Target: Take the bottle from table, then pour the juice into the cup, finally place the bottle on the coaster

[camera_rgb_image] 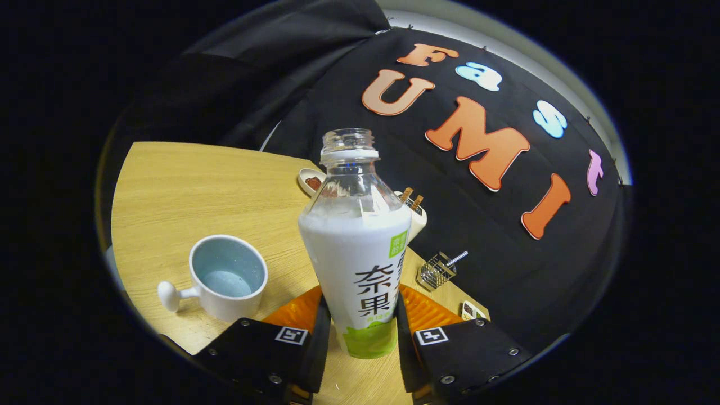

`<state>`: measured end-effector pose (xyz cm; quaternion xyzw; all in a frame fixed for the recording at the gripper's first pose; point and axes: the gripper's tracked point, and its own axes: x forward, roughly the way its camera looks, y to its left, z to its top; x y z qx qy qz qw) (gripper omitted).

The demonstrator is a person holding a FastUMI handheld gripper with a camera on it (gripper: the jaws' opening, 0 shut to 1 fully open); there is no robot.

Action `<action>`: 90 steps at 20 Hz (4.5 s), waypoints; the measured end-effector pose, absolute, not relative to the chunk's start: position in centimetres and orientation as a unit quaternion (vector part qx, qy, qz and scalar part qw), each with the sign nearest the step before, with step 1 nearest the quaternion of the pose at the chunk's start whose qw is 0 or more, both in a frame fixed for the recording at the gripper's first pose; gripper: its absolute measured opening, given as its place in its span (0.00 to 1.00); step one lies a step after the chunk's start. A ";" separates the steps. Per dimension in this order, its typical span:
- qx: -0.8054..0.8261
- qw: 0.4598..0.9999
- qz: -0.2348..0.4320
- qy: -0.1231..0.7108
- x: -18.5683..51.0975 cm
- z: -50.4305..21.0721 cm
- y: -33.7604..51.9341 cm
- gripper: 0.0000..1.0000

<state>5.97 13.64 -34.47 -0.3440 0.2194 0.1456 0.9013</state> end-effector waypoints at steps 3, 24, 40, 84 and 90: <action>-0.303 0.915 0.140 0.228 7.0 -34.6 13.2 0.55; -0.050 0.968 0.042 0.242 18.4 -38.7 10.4 0.55; -0.038 0.958 0.035 0.281 18.6 -42.9 10.3 0.61; -0.044 0.995 -0.014 0.089 -12.7 -4.2 4.0 0.94; -0.068 0.994 -0.001 0.081 -16.7 -3.8 6.7 0.94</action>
